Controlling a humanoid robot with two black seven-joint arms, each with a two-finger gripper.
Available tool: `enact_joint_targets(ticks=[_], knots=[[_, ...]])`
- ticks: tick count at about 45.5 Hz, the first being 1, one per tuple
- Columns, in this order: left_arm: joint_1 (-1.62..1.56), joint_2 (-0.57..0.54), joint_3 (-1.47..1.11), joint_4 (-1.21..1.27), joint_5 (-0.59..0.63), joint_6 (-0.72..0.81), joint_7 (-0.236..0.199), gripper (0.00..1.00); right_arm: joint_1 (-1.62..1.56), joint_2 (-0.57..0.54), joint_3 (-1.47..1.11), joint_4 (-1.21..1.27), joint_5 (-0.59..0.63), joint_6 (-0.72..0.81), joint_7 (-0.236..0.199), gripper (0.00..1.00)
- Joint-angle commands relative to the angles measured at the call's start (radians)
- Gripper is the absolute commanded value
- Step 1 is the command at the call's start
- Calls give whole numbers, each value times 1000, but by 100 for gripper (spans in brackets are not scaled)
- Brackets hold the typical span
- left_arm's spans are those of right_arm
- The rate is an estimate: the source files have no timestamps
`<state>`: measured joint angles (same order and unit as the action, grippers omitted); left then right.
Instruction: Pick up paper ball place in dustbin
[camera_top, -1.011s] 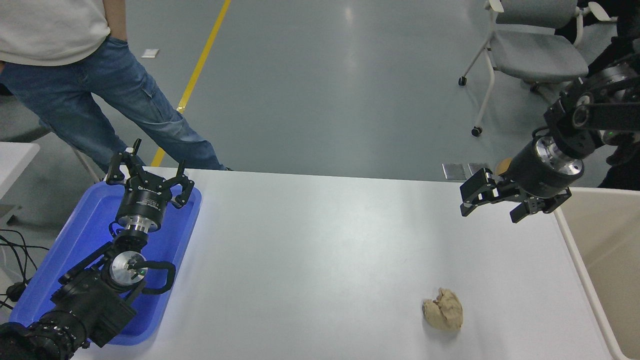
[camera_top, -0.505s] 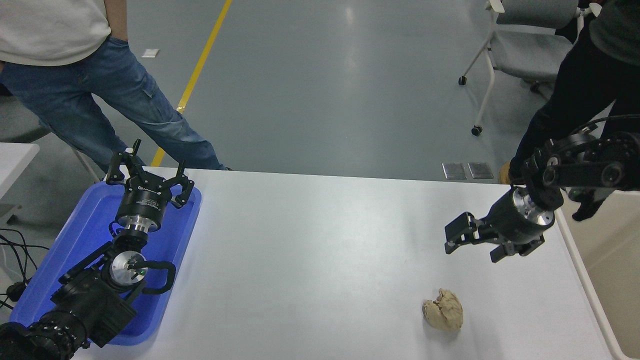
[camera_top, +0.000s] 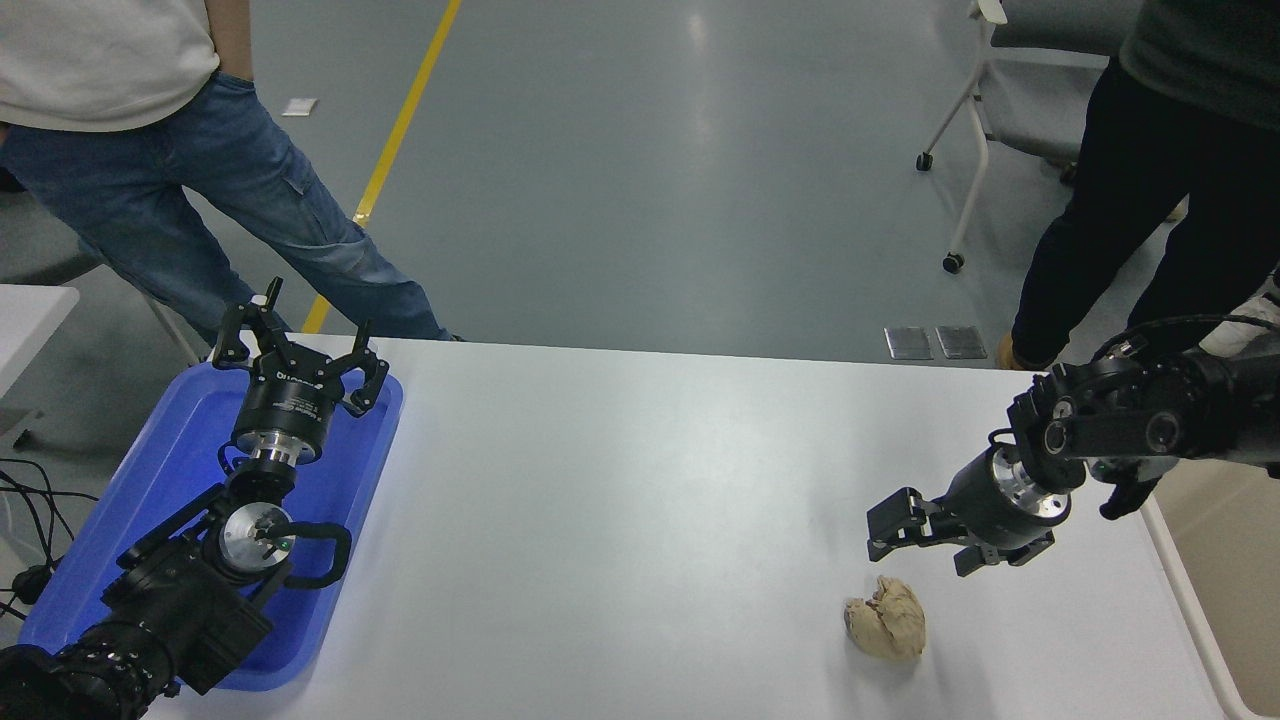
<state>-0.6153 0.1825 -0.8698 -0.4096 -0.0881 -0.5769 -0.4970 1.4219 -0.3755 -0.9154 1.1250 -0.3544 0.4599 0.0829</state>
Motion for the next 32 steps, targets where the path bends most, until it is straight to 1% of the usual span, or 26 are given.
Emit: enact_joint_targets(ticks=[1, 27, 32], knots=[[0, 0, 0, 0, -1, 0, 0, 100, -60, 18, 18, -22, -5, -33, 0, 100], [0, 0, 0, 0, 1, 0, 0, 100, -181, 67, 52, -123, -6, -61, 3, 100], [-1, 0, 0, 0, 1, 0, 0, 100, -195, 78, 50, -136, -24, -90, 5, 98]])
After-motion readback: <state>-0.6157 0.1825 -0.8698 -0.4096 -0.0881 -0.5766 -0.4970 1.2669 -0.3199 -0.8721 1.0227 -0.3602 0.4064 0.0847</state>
